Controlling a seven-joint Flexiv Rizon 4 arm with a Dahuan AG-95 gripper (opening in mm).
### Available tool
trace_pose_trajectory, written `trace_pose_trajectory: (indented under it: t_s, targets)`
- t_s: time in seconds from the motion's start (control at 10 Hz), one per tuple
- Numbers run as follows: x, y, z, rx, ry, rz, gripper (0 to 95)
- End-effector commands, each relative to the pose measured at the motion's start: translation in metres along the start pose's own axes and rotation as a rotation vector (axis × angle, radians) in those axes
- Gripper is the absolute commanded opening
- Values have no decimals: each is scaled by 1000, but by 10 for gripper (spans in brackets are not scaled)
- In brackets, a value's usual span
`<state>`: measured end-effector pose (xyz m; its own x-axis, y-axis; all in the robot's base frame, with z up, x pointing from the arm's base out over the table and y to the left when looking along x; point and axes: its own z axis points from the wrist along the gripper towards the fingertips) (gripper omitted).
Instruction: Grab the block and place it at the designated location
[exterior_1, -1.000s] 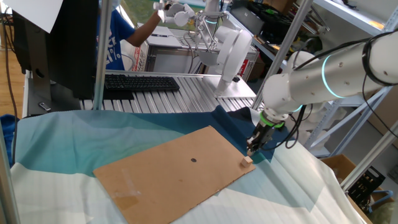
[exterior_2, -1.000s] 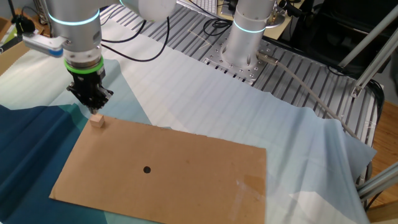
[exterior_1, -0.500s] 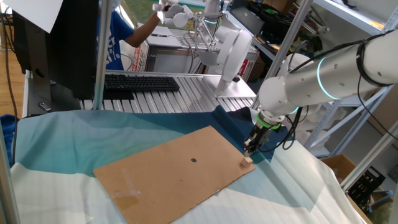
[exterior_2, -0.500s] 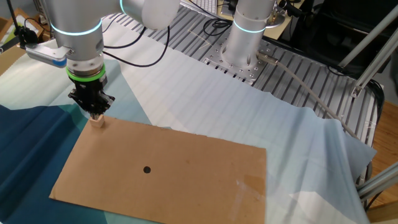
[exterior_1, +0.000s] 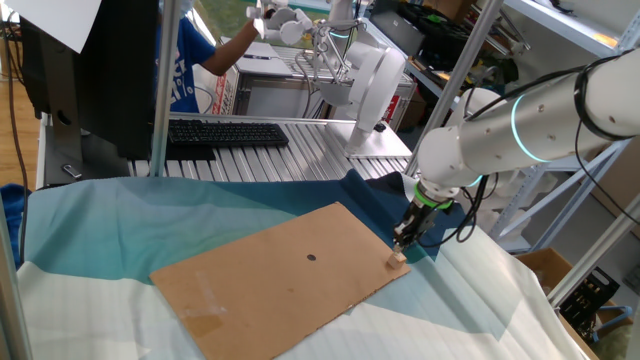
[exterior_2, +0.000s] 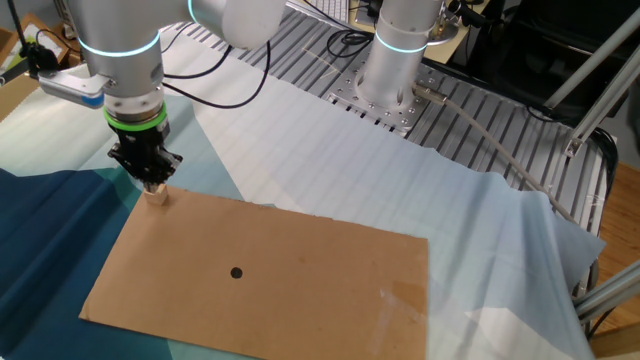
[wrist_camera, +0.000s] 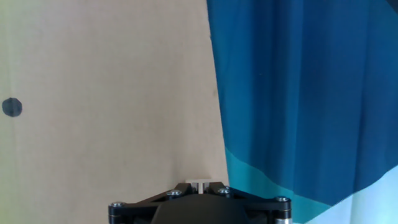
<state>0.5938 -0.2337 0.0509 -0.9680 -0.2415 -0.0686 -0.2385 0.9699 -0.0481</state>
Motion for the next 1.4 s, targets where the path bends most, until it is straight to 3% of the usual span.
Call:
trace_pose_trajectory:
  t_s: [0.1,1.4]
  targets:
    - [-1,0,0,-1,3,3,380]
    - [7,0,20,-5,0,7,380]
